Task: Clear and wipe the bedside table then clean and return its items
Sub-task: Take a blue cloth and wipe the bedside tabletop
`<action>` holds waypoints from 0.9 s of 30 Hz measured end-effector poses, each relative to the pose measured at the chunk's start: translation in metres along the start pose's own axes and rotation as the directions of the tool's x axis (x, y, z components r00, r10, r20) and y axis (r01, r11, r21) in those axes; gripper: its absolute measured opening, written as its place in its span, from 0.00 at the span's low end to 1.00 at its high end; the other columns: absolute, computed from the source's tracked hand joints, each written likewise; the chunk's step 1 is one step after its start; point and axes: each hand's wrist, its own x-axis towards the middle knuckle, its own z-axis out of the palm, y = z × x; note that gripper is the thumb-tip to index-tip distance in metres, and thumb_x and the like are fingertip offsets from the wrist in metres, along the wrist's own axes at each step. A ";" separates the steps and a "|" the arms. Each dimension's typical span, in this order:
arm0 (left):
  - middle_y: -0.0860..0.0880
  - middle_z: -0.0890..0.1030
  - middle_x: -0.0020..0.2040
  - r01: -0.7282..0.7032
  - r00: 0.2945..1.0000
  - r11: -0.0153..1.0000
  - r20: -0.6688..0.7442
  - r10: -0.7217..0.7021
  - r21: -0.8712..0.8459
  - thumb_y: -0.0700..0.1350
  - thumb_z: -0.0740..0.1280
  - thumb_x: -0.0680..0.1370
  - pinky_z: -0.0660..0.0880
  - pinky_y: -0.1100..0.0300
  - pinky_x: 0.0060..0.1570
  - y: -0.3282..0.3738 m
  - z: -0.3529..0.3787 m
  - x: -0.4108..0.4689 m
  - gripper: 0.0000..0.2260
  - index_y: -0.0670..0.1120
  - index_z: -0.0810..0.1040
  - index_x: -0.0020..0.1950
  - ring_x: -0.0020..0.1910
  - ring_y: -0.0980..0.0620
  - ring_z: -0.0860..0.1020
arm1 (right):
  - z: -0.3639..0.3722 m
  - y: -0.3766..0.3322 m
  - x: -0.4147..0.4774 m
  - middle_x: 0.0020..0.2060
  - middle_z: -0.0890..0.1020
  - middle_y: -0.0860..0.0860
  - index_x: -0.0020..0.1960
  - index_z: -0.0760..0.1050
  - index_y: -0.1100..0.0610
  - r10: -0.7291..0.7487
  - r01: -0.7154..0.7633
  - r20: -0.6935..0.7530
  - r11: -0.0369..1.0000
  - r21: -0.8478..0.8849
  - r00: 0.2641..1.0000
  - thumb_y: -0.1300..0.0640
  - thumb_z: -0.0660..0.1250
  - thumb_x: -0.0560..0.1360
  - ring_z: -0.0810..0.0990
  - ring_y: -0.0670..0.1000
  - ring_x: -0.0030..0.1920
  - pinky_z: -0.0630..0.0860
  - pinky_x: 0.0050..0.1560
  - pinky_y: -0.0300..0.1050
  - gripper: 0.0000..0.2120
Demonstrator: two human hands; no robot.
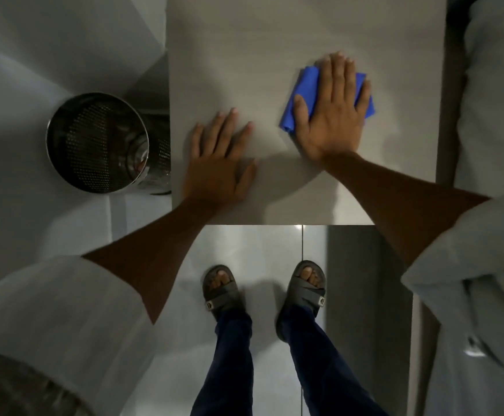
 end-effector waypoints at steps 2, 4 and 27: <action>0.44 0.59 0.79 0.016 1.000 1.000 -0.011 -0.016 0.015 0.59 0.51 0.81 0.52 0.43 0.75 -0.002 0.003 -0.002 0.26 0.49 0.60 0.78 0.79 0.46 0.56 | 0.005 -0.015 -0.012 0.77 0.60 0.58 0.76 0.59 0.59 -0.094 0.094 -0.005 0.995 0.033 0.996 0.40 0.51 0.78 0.55 0.57 0.78 0.47 0.75 0.62 0.33; 0.44 0.58 0.79 0.068 0.998 0.997 -0.004 -0.068 0.032 0.59 0.51 0.81 0.52 0.44 0.75 -0.001 0.001 -0.003 0.27 0.50 0.59 0.78 0.79 0.46 0.56 | 0.010 -0.019 -0.035 0.76 0.61 0.57 0.75 0.63 0.60 -0.171 0.171 0.012 0.985 0.026 0.985 0.41 0.53 0.78 0.56 0.57 0.77 0.48 0.75 0.63 0.31; 0.43 0.58 0.79 0.104 0.994 0.994 0.021 -0.104 -0.029 0.60 0.55 0.79 0.51 0.42 0.75 0.002 -0.007 -0.005 0.29 0.49 0.60 0.78 0.78 0.44 0.57 | -0.022 0.107 -0.024 0.78 0.55 0.56 0.78 0.51 0.56 0.118 -0.117 0.051 0.992 -0.038 0.992 0.36 0.45 0.79 0.49 0.56 0.78 0.42 0.76 0.62 0.34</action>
